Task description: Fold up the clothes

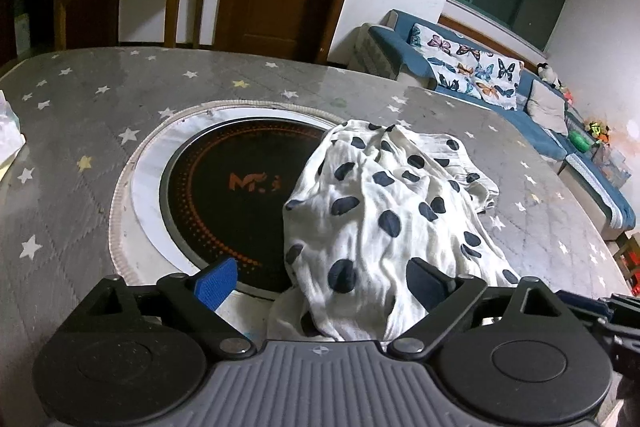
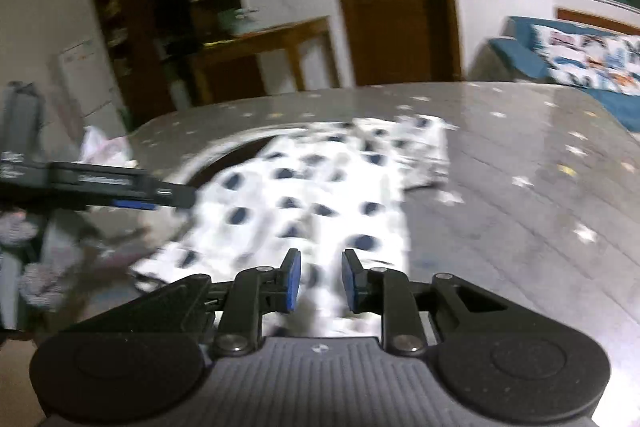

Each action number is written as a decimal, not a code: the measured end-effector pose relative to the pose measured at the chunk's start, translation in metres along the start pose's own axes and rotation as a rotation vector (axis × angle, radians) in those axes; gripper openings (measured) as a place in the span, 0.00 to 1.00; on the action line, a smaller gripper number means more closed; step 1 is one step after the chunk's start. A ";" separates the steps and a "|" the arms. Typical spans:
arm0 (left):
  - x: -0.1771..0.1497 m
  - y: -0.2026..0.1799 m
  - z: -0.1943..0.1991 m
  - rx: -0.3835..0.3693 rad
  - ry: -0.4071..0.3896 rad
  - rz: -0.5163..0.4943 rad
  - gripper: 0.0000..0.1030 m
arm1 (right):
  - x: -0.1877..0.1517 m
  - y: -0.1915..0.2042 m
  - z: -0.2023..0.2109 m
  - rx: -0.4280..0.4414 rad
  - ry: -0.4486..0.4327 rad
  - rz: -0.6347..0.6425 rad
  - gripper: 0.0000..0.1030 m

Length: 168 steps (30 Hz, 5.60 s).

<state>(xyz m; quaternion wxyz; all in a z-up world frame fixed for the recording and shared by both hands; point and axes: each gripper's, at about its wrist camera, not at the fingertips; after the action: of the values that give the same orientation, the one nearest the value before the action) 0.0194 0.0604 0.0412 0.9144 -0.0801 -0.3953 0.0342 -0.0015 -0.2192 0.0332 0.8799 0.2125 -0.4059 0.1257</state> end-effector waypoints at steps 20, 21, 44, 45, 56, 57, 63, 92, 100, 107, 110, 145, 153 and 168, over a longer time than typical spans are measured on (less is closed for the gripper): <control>-0.016 0.008 -0.024 -0.043 0.087 0.010 0.16 | -0.015 -0.026 -0.006 -0.023 0.073 -0.122 0.06; -0.016 0.007 -0.022 -0.052 0.089 0.009 0.12 | -0.016 -0.025 0.000 -0.024 0.071 -0.116 0.06; -0.034 -0.020 0.051 -0.115 0.079 -0.141 0.53 | 0.002 -0.026 0.075 -0.089 0.064 0.008 0.15; -0.031 -0.021 0.049 -0.109 0.073 -0.142 0.54 | 0.010 -0.027 0.069 -0.095 0.055 0.017 0.15; 0.010 -0.032 0.019 -0.041 0.004 -0.149 0.86 | 0.104 -0.039 -0.054 -0.055 0.035 0.012 0.20; 0.011 -0.032 0.015 -0.038 0.007 -0.147 0.89 | 0.111 -0.038 -0.066 -0.054 0.040 0.016 0.22; 0.019 -0.027 -0.005 -0.020 0.031 -0.137 0.93 | 0.133 -0.038 -0.134 -0.081 0.082 0.042 0.29; 0.017 -0.031 -0.045 0.005 0.101 -0.148 0.99 | 0.117 -0.099 -0.042 -0.256 -0.058 -0.034 0.04; 0.011 -0.029 -0.046 0.012 0.110 -0.157 0.99 | 0.073 -0.135 -0.035 -0.389 0.072 -0.129 0.11; 0.031 -0.036 -0.052 0.022 0.069 -0.167 0.98 | 0.100 -0.114 -0.039 -0.316 -0.004 -0.074 0.15; 0.042 -0.041 -0.057 0.027 0.052 -0.174 0.90 | 0.114 -0.099 -0.064 -0.242 0.012 -0.046 0.15; 0.044 0.011 -0.077 -0.042 0.068 -0.114 0.02 | 0.191 0.008 -0.263 -0.209 0.157 0.304 0.00; 0.045 0.047 -0.059 0.049 0.035 -0.022 0.02 | 0.221 0.067 -0.316 -0.146 0.126 0.350 0.04; 0.040 0.049 -0.055 0.033 0.038 -0.024 0.02 | 0.171 -0.007 -0.284 -0.196 0.314 0.309 0.23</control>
<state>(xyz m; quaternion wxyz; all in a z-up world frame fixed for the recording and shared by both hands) 0.0873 0.1071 0.0245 0.9234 -0.0609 -0.3780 0.0281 0.2980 -0.0817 -0.0020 0.9190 0.0393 -0.3020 0.2505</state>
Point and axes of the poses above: each gripper's, at about its wrist camera, not at the fingertips, and z roughly against the way its jaws point, y to its left, x to its top, and after that the axes turned 5 degrees about -z, right-handed
